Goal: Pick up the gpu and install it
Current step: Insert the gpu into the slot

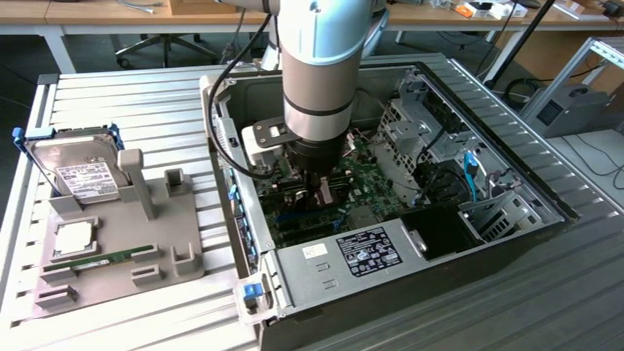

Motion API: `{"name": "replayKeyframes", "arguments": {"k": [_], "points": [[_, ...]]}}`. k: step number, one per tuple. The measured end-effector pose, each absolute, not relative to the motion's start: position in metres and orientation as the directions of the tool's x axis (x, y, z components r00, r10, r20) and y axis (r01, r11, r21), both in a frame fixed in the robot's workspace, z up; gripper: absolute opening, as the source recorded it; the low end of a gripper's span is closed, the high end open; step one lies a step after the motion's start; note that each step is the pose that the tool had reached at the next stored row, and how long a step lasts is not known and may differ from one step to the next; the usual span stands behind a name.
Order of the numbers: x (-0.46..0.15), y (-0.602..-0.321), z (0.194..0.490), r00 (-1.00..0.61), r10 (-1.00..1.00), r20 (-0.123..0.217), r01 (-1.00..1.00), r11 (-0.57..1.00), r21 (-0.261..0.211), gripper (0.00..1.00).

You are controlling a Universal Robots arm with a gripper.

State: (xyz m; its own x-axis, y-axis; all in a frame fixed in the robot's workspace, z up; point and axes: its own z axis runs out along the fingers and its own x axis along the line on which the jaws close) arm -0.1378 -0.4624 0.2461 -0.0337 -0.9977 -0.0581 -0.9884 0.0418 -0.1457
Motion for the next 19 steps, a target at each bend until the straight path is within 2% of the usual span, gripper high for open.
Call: {"name": "replayKeyframes", "arguments": {"k": [19], "points": [[-0.1402, -0.4624, 0.2442, -0.033, -0.998, -0.057, -0.988, 0.042, -0.148, 0.27]]}}
